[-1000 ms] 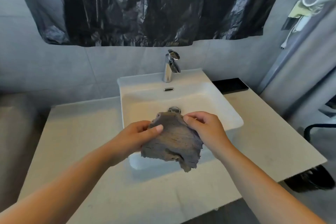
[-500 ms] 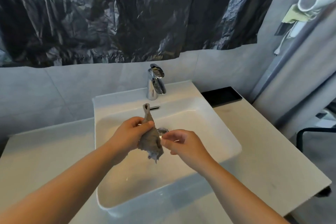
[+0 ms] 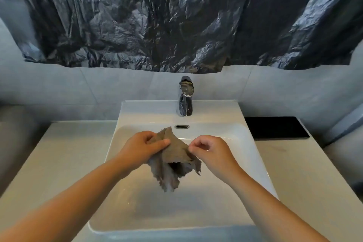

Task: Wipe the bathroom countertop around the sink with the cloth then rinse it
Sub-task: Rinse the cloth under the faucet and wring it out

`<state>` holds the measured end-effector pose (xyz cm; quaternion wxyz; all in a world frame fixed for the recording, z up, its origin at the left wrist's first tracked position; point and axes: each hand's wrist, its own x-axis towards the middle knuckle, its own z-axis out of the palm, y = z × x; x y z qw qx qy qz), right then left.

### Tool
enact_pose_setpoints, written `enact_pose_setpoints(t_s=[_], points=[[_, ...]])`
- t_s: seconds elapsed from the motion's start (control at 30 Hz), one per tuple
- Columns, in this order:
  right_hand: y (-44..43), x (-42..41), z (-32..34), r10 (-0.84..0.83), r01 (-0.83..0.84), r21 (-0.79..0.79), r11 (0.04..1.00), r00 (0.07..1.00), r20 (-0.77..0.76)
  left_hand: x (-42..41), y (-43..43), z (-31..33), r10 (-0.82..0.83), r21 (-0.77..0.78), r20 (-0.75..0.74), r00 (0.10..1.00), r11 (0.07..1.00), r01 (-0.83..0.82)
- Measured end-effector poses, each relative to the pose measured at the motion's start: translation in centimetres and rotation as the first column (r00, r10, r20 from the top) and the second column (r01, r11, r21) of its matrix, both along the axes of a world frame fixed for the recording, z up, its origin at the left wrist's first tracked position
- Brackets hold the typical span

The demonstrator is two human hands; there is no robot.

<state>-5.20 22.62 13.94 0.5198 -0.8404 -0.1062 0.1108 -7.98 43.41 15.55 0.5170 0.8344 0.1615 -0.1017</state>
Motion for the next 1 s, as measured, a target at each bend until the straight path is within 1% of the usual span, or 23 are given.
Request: enact_pose_setpoints(t_s=[0.03, 0.1, 0.13, 0.17, 0.2, 0.23, 0.27, 0.3, 0.33, 0.37, 0.43, 0.53, 0.6, 0.77, 0.8, 0.87, 0.9, 0.93, 1.0], points=[[-0.3, 0.5, 0.1, 0.006, -0.005, 0.022, 1.000, 0.999, -0.032, -0.1, 0.0, -0.4, 0.016, 0.092, 0.009, 1.000, 0.996, -0.017], [-0.6, 1.2, 0.2, 0.011, 0.014, 0.141, 0.990, 0.985, -0.175, -0.4, -0.1, -1.0, 0.032, 0.302, 0.051, 0.998, 0.952, -0.046], [-0.6, 1.4, 0.3, 0.021, 0.033, 0.208, 0.978, 0.967, -0.253, -0.6, -0.2, -1.1, 0.018, 0.370, 0.081, 0.997, 0.928, -0.046], [-0.6, 1.6, 0.3, 0.033, 0.050, 0.255, 0.966, 0.950, -0.309, -0.8, -0.5, -1.1, -0.009, 0.399, 0.103, 0.995, 0.916, -0.033], [-0.5, 1.8, 0.2, 0.036, 0.061, 0.274, 0.960, 0.941, -0.338, -1.0, -0.9, -1.0, -0.035, 0.386, 0.101, 0.994, 0.922, -0.007], [-0.3, 1.9, 0.1, 0.033, 0.076, 0.288, 0.955, 0.934, -0.355, -1.0, -1.3, -1.0, -0.051, 0.322, 0.083, 0.995, 0.947, 0.022], [-0.2, 2.0, -0.2, 0.022, 0.096, 0.298, 0.950, 0.930, -0.367, -1.1, -1.8, -1.0, -0.051, 0.199, 0.057, 0.997, 0.979, 0.039], [0.0, 2.1, -0.3, 0.008, 0.117, 0.307, 0.945, 0.926, -0.377, -1.1, -2.3, -0.9, -0.042, 0.042, 0.028, 0.999, 0.998, 0.041], [0.2, 2.2, -0.4, -0.005, 0.133, 0.311, 0.941, 0.925, -0.380, -1.1, -2.8, -1.0, -0.030, -0.096, 0.006, 1.000, 0.995, 0.031], [0.4, 2.3, -0.4, -0.014, 0.142, 0.312, 0.939, 0.925, -0.380, -1.0, -3.1, -1.0, -0.012, -0.186, 0.002, 1.000, 0.982, 0.012], [0.6, 2.4, -0.4, -0.021, 0.146, 0.314, 0.938, 0.929, -0.369, -0.3, -3.5, -1.3, 0.050, -0.276, 0.007, 0.999, 0.960, -0.046], [0.6, 2.6, -0.3, -0.031, 0.135, 0.294, 0.946, 0.943, -0.333, 0.5, -3.7, -1.0, 0.148, -0.419, -0.042, 0.988, 0.895, -0.152], [0.4, 2.9, -0.2, -0.054, 0.127, 0.247, 0.961, 0.957, -0.284, 1.0, -3.5, -0.7, 0.164, -0.451, -0.062, 0.984, 0.875, -0.174], [0.4, 3.7, -0.2, -0.071, 0.084, 0.080, 0.993, 0.985, -0.159, 1.6, -3.2, -0.4, 0.111, -0.412, -0.052, 0.992, 0.903, -0.122], [0.2, 4.0, -0.3, -0.086, 0.092, 0.042, 0.995, 0.988, -0.130, 1.8, -3.1, -0.3, 0.133, -0.411, -0.043, 0.990, 0.901, -0.138], [-1.0, 5.1, -0.4, -0.139, 0.136, -0.036, 0.990, 0.987, -0.080, 2.3, -2.1, 0.0, 0.237, -0.433, -0.034, 0.971, 0.872, -0.228], [-1.9, 5.7, -0.3, -0.151, 0.146, -0.059, 0.987, 0.986, -0.077, 2.6, -1.3, 0.1, 0.283, -0.442, -0.028, 0.959, 0.857, -0.266], [-2.8, 6.2, -0.2, -0.145, 0.140, -0.057, 0.989, 0.984, -0.100, 2.8, -0.5, 0.3, 0.296, -0.428, -0.015, 0.955, 0.861, -0.274], [-3.8, 6.7, 0.0, -0.091, 0.087, -0.033, 0.996, 0.983, -0.157, 3.0, 0.2, 0.4, 0.249, -0.341, 0.014, 0.968, 0.912, -0.230]])
